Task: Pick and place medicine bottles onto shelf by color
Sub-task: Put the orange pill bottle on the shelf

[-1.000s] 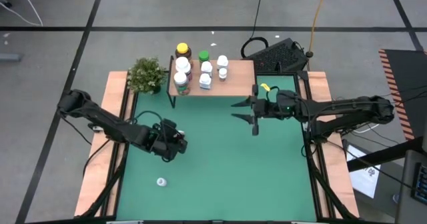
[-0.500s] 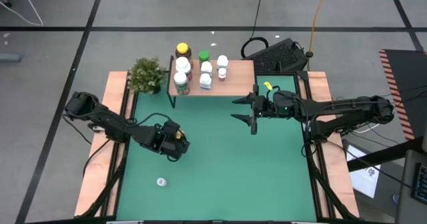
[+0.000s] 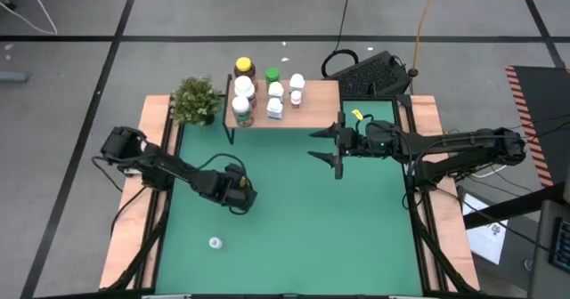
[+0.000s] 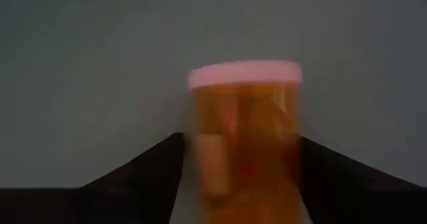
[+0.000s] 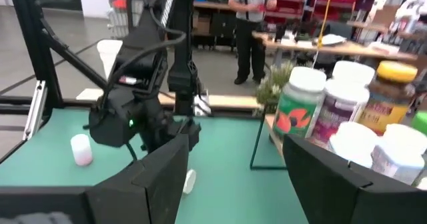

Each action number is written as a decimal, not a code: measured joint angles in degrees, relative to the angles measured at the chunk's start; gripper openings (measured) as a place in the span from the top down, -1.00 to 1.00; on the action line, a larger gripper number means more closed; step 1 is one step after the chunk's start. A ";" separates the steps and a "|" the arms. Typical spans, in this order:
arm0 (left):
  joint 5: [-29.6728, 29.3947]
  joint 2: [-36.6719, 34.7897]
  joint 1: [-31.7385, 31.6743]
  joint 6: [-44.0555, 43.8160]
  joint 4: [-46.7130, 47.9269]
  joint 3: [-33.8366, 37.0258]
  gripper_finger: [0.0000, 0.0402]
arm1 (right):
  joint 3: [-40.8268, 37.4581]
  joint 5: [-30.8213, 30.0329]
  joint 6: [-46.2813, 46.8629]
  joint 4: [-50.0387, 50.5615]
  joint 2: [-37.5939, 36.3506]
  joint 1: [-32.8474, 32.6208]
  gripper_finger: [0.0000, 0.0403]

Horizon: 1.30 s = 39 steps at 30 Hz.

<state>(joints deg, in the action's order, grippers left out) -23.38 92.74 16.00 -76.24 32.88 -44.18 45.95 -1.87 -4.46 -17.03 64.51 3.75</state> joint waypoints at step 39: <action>-10.82 -6.84 4.67 68.27 -54.54 -0.07 0.10 | 0.00 21.53 -5.75 -12.78 14.58 -4.33 -0.63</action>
<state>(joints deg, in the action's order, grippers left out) -34.20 85.91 20.67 -7.98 -21.66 -44.25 45.95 19.66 -10.21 -29.80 79.09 -0.58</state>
